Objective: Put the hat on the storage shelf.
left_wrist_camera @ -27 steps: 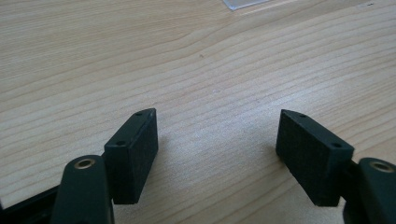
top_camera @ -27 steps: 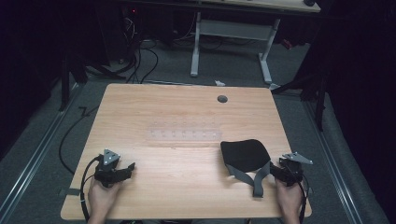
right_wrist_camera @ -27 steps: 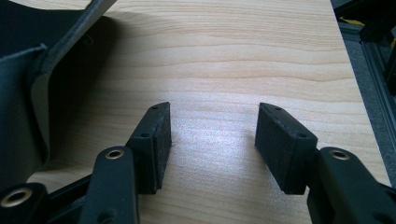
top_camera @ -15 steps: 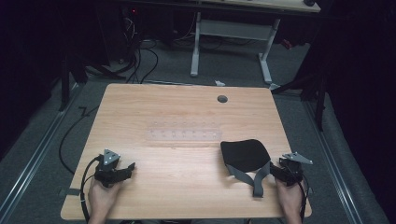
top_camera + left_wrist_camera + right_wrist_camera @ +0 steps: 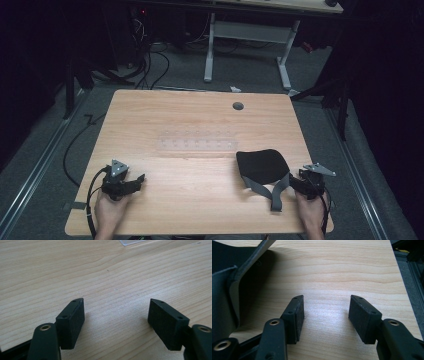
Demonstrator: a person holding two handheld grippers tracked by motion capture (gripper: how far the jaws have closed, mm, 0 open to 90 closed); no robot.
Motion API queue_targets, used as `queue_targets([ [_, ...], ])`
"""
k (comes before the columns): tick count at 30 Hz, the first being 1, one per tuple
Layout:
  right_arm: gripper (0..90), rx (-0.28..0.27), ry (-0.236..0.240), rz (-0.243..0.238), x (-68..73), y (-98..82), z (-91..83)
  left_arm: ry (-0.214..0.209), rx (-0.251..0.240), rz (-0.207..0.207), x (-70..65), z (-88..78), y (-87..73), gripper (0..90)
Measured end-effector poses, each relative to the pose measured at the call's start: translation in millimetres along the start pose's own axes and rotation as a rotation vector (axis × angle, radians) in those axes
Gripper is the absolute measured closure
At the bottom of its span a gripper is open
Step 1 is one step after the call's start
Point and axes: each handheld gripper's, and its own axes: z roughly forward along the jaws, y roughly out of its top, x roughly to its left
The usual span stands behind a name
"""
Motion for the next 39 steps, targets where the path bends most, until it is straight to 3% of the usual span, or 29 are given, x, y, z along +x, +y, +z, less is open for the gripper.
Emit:
queue_targets([
  [14,45.2,0.006,-0.009,0.019,0.7,-0.8,-2.8,0.0,0.0,0.0,0.0,0.0,0.0,30.1],
  [32,50.4,-0.031,-0.012,0.047,-9.0,-8.6,-26.4,0.001,0.0,0.001,0.1,0.0,0.0,30.1],
  [39,51.0,-0.059,0.012,0.076,-12.0,-13.1,-36.9,0.001,0.0,0.001,0.0,0.0,0.0,30.1],
])
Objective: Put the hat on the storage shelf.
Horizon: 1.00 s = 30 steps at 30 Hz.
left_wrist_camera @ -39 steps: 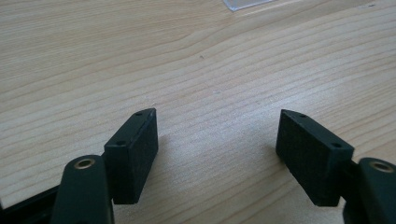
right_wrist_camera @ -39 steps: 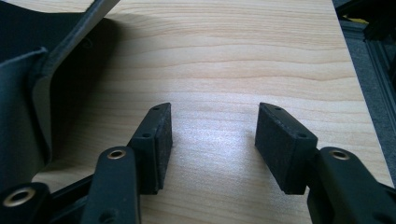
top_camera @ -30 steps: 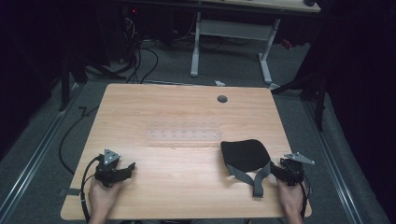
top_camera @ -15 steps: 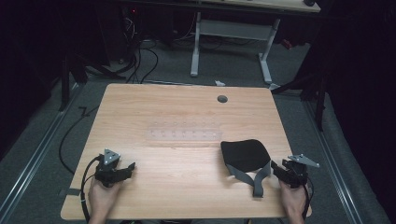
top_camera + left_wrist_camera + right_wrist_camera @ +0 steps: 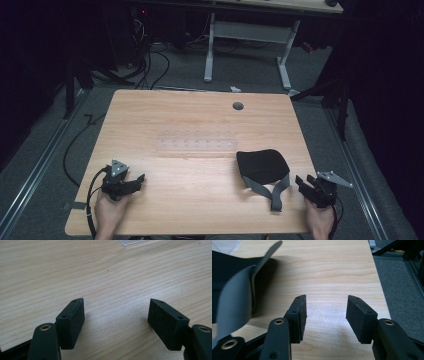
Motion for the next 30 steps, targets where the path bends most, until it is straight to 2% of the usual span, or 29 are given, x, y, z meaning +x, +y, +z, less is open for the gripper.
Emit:
queue_targets([
  [12,50.8,-0.058,0.006,0.0,5.4,-0.4,-22.0,-0.001,0.001,-0.001,-0.1,0.1,0.0,30.0],
  [13,50.8,-0.082,0.016,-0.004,7.6,-0.3,-27.4,-0.001,0.001,0.0,-0.1,0.1,0.0,30.0],
  [20,51.8,-0.104,0.059,-0.017,14.0,1.0,-35.5,-0.001,0.001,-0.001,-0.2,0.1,0.0,30.0],
  [22,51.8,-0.118,0.087,-0.016,19.2,3.3,-39.4,0.0,0.0,-0.001,-0.2,0.1,0.0,30.0],
  [25,51.5,-0.124,0.098,-0.029,22.7,5.0,-39.7,-0.001,0.0,-0.001,-0.2,0.1,0.0,30.0],
  [30,49.9,-0.1,0.13,-0.043,30.9,9.1,-33.4,0.0,0.002,0.0,-0.2,0.0,0.0,30.0],
])
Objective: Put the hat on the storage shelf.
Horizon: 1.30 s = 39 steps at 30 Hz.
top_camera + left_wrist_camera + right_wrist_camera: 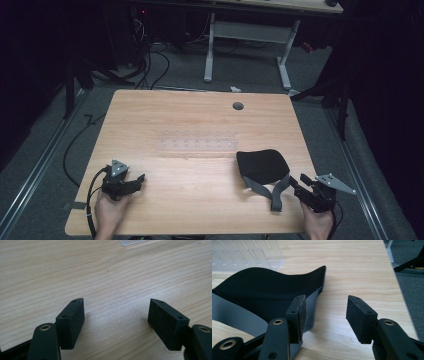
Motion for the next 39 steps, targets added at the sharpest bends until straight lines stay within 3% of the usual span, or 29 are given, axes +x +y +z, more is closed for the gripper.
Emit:
queue_targets([
  [9,46.9,0.01,0.042,-0.006,6.8,7.5,16.9,-0.001,-0.002,-0.001,0.0,0.1,-0.1,30.0],
  [13,45.6,0.031,0.058,0.03,7.3,10.9,31.8,-0.001,-0.002,-0.001,0.0,0.1,-0.1,30.0],
  [20,45.9,0.061,0.069,0.033,8.7,11.5,46.1,-0.001,-0.002,-0.001,0.0,0.1,-0.1,30.0],
  [30,50.3,0.092,0.119,0.068,4.9,7.1,61.0,-0.001,0.0,0.0,0.0,0.0,0.0,30.0],
  [39,55.1,0.101,0.162,0.069,6.6,6.1,69.8,0.0,0.0,0.0,0.0,0.0,-0.1,30.0],
])
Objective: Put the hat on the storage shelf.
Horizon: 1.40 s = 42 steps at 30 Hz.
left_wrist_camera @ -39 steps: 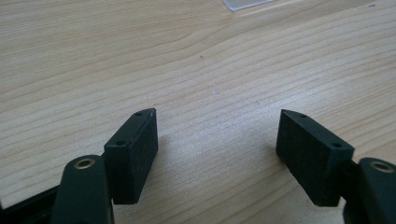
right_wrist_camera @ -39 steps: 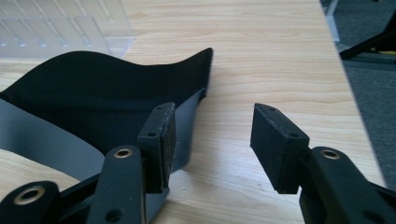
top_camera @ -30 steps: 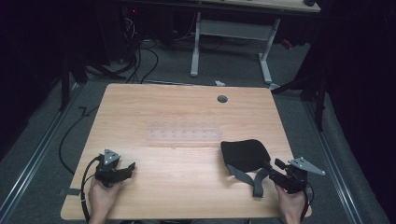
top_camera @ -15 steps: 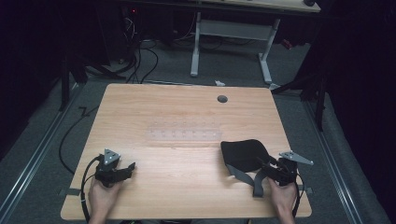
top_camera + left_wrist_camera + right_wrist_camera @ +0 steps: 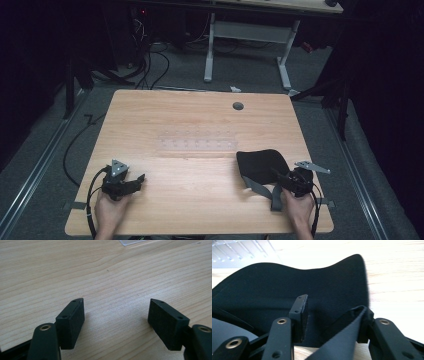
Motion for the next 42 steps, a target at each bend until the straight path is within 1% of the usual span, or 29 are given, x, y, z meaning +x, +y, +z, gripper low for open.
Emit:
queue_targets([
  [1,56.0,0.001,0.011,-0.001,0.4,-0.1,0.7,0.0,0.0,0.0,0.0,0.0,0.0,30.0],
  [2,56.0,0.001,0.011,-0.001,0.4,-0.1,0.7,0.0,0.0,0.0,0.0,0.0,0.0,30.0],
  [3,57.8,0.009,0.02,-0.006,2.1,-0.4,2.2,0.0,0.0,0.0,0.0,0.0,0.0,30.0],
  [7,62.7,0.022,0.03,-0.014,3.6,-1.0,3.7,-0.001,-0.002,-0.001,0.0,0.1,0.0,30.0],
  [11,67.7,0.017,0.044,-0.023,3.4,-0.9,2.9,-0.001,-0.002,-0.001,0.0,0.1,0.0,30.0],
  [12,71.7,0.019,0.05,-0.018,3.2,-0.8,1.9,-0.001,-0.001,-0.001,0.0,0.1,0.0,30.0],
  [15,76.7,0.013,0.061,-0.015,2.8,-0.9,0.8,-0.001,-0.001,-0.001,0.0,0.1,0.0,30.0],
  [16,76.7,0.013,0.061,-0.015,2.8,-0.9,0.8,-0.001,-0.001,-0.001,0.0,0.1,0.0,30.0],
  [20,81.7,-0.004,0.095,0.003,4.4,-0.5,-2.2,-0.001,-0.001,-0.001,0.0,0.2,0.0,30.0],
  [22,82.2,-0.008,0.1,0.004,4.4,-0.3,-2.6,-0.001,-0.001,-0.001,0.0,0.2,0.0,30.0],
  [24,83.3,-0.024,0.116,0.009,5.1,0.6,-4.6,-0.001,-0.001,-0.001,0.0,0.2,0.0,30.0],
  [28,83.7,-0.029,0.12,0.017,5.5,0.7,-7.5,-0.003,0.002,0.001,-0.1,-0.1,0.0,30.0],
  [32,83.9,-0.039,0.126,0.009,5.6,0.6,-10.9,-0.006,0.001,0.001,-0.3,0.0,-0.2,29.9],
  [36,84.2,-0.038,0.137,0.012,6.3,1.2,-14.3,-0.008,0.003,0.002,-0.4,0.0,-0.2,29.2],
  [38,84.3,-0.037,0.136,0.011,6.7,1.5,-15.0,-0.011,0.005,0.001,-0.4,0.0,-0.2,28.4],
  [39,84.3,-0.04,0.134,-0.002,7.7,2.5,-16.9,-0.015,0.007,-0.001,-0.4,0.1,-0.1,28.0],
  [42,84.4,-0.042,0.136,0.0,9.2,3.7,-19.0,-0.017,0.011,0.003,-0.8,0.3,-0.5,26.9],
])
